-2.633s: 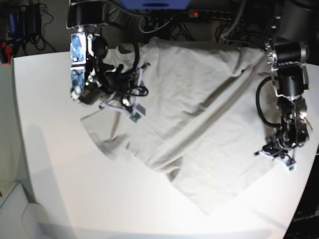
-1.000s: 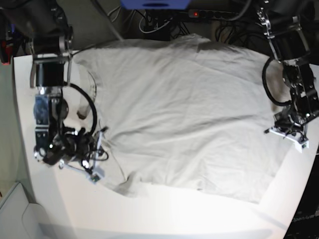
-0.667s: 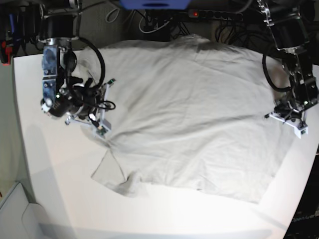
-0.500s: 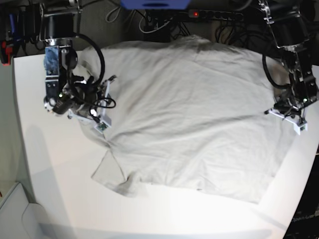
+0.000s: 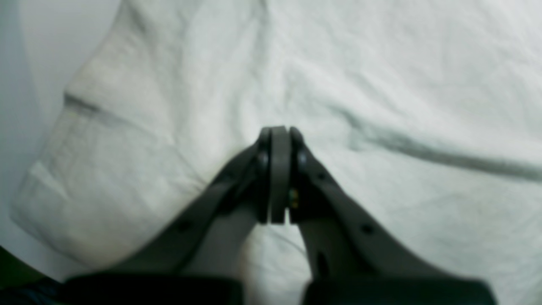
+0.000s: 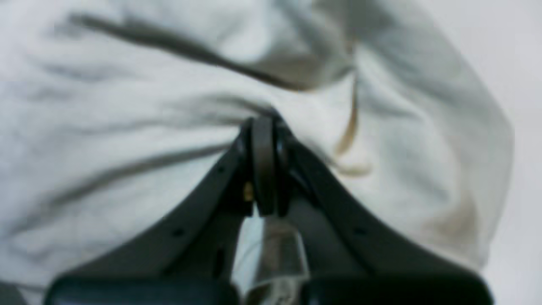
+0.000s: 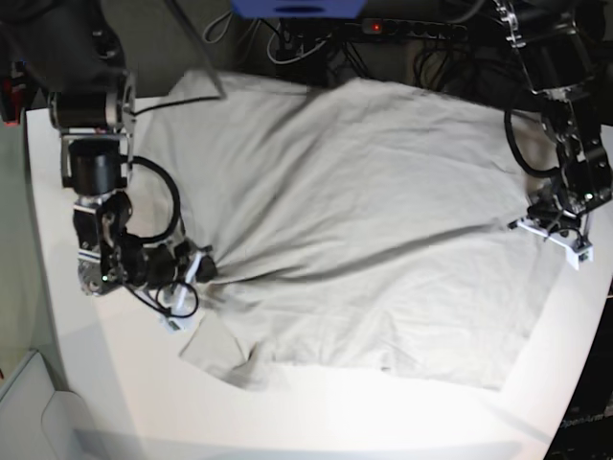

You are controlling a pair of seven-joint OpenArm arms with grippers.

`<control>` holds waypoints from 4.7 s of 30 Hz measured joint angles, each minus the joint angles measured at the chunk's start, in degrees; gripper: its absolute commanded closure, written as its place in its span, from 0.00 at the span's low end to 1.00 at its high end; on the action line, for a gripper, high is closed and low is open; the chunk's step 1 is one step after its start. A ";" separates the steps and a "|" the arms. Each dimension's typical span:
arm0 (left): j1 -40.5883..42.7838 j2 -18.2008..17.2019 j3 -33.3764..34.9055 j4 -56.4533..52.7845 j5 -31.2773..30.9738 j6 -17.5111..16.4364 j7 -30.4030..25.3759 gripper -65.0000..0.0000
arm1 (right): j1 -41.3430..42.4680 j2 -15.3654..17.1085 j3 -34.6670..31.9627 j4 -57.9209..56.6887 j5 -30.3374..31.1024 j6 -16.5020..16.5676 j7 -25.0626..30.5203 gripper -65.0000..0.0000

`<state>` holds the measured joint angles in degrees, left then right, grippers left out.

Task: Layout the t-shirt on the table in an organized manner, then fold the t-shirt properly
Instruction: 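Pull both grippers outward, smoothing the shirt flat on the table, then release the shirt and move both grippers to the shirt's shoulder corners, then grasp the shirt's corners with both grippers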

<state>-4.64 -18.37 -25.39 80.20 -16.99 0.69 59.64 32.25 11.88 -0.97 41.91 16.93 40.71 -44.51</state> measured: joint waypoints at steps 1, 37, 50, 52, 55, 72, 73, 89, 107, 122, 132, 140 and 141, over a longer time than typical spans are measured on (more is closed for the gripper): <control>0.09 0.00 0.02 0.00 0.04 0.20 0.17 1.00 | 1.88 0.39 -0.04 -3.50 -0.35 -0.02 2.21 1.00; -3.34 -0.68 0.24 -15.06 0.07 0.00 -12.17 1.00 | -21.44 0.22 0.11 37.88 -4.11 -0.68 -19.17 1.00; -7.21 -0.74 0.28 -17.55 0.52 0.46 -10.78 1.00 | -6.40 0.28 0.07 15.28 -3.10 -0.44 -11.61 1.00; -7.98 -0.35 0.37 -17.62 0.42 0.37 -10.58 1.00 | -4.83 0.48 0.04 13.90 -3.69 -0.50 -11.98 1.00; -9.18 -0.22 0.37 -17.29 0.48 0.24 -9.79 1.00 | -3.08 1.29 -0.02 13.88 -4.55 -0.55 -14.38 1.00; -2.86 -0.81 0.02 -6.67 0.24 0.39 -6.54 1.00 | -25.88 4.11 0.63 54.84 -4.37 -0.85 -27.10 0.78; -2.01 -0.76 0.04 -5.66 0.07 0.20 -6.32 1.00 | -27.93 3.39 1.14 54.86 -4.39 -0.85 -27.39 0.77; 10.69 -2.27 0.04 8.85 -0.37 -0.13 -4.83 0.71 | -42.75 1.73 7.19 69.88 -3.45 -0.70 -27.19 0.53; 17.25 -0.72 -14.03 11.41 0.31 -12.76 -5.51 0.39 | -47.19 -2.67 11.45 69.94 -4.11 -0.68 -27.26 0.32; 17.42 0.35 -19.74 5.40 0.28 -19.21 -9.33 0.21 | -45.44 -2.93 11.58 69.85 -4.31 -0.68 -27.91 0.32; 17.31 0.44 -19.63 5.29 0.48 -19.39 -9.35 0.21 | -39.47 -5.97 11.39 68.52 -4.42 -0.68 -27.91 0.43; 17.16 0.42 -19.52 5.29 0.50 -19.32 -9.42 0.21 | -42.95 -6.14 11.47 68.61 -4.33 -0.68 -27.47 0.43; 17.11 0.42 -19.52 5.29 0.50 -18.97 -9.42 0.21 | -42.77 -6.14 11.45 68.61 -4.31 -0.68 -27.32 0.43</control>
<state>12.47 -17.96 -44.91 85.49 -16.49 -18.28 50.22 -10.52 5.74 10.48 110.52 12.62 40.03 -71.83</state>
